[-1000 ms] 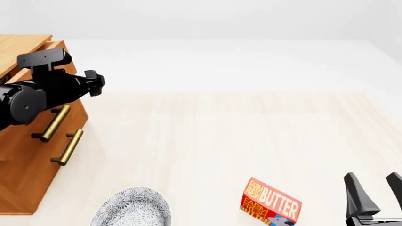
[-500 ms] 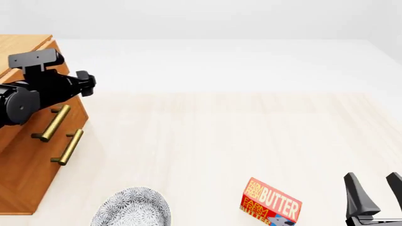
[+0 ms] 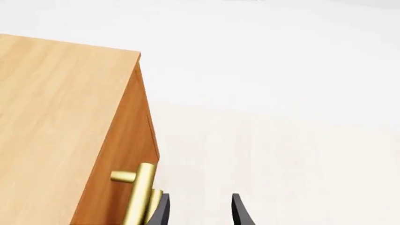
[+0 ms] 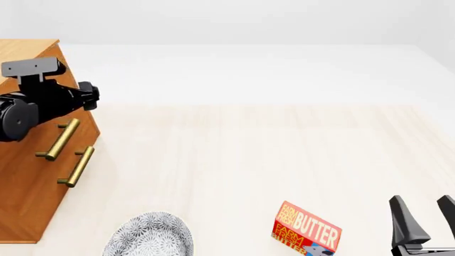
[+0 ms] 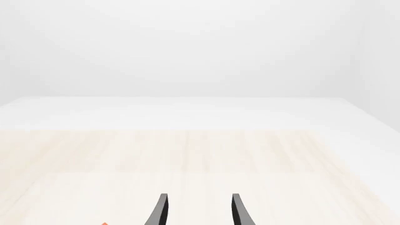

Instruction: Put the chocolate pudding in the top drawer of the cabinet and close it.

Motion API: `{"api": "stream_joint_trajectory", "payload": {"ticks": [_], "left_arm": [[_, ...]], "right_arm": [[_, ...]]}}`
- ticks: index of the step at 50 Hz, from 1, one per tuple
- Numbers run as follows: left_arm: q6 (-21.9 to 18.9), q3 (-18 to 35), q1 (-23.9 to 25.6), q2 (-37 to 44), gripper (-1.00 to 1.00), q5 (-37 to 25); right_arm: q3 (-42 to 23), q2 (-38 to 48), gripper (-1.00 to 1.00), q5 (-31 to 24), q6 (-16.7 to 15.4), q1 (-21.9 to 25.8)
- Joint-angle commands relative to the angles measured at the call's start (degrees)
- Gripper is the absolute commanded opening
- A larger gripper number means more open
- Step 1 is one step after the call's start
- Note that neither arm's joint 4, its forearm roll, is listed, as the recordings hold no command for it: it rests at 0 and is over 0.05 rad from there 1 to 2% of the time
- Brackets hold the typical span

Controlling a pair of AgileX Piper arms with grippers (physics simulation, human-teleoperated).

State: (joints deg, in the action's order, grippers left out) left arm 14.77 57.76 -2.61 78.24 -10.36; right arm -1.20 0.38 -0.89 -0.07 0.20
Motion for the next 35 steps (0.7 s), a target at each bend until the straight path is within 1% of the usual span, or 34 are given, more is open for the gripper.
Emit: {"api": "stream_joint_trajectory", "payload": {"ticks": [1, 8, 11, 17, 21, 24, 30, 35], "left_arm": [[-0.14, -1.62, -2.83, 2.82, 1.0, -1.38], [-0.81, -1.23, -3.71, 2.47, 1.0, -1.79], [-0.42, -1.59, -3.55, 2.23, 1.0, -1.54], [0.35, -2.28, -2.49, 1.39, 1.0, -1.29], [1.65, -3.05, -0.87, -0.56, 1.0, -1.38], [1.74, -3.52, -0.72, -1.59, 1.0, -1.39], [2.64, -3.55, 1.97, -4.95, 1.0, -2.0], [2.3, -4.76, 2.93, -7.0, 1.0, -2.35]], "right_arm": [[0.0, 0.0, 1.0, 0.0, -0.01, 0.01], [0.0, 0.0, 1.0, 0.0, 0.0, 0.0], [0.0, 0.0, 1.0, 0.0, 0.01, 0.0], [0.02, -0.04, 1.0, -0.02, -0.01, 0.09], [0.0, -0.08, 1.0, -0.07, -0.01, 0.09], [-0.01, -0.09, 1.0, -0.1, -0.01, 0.09], [-0.01, -0.12, 1.0, -0.13, -0.01, 0.09], [-0.01, -0.12, 1.0, -0.12, -0.01, 0.1]]}}
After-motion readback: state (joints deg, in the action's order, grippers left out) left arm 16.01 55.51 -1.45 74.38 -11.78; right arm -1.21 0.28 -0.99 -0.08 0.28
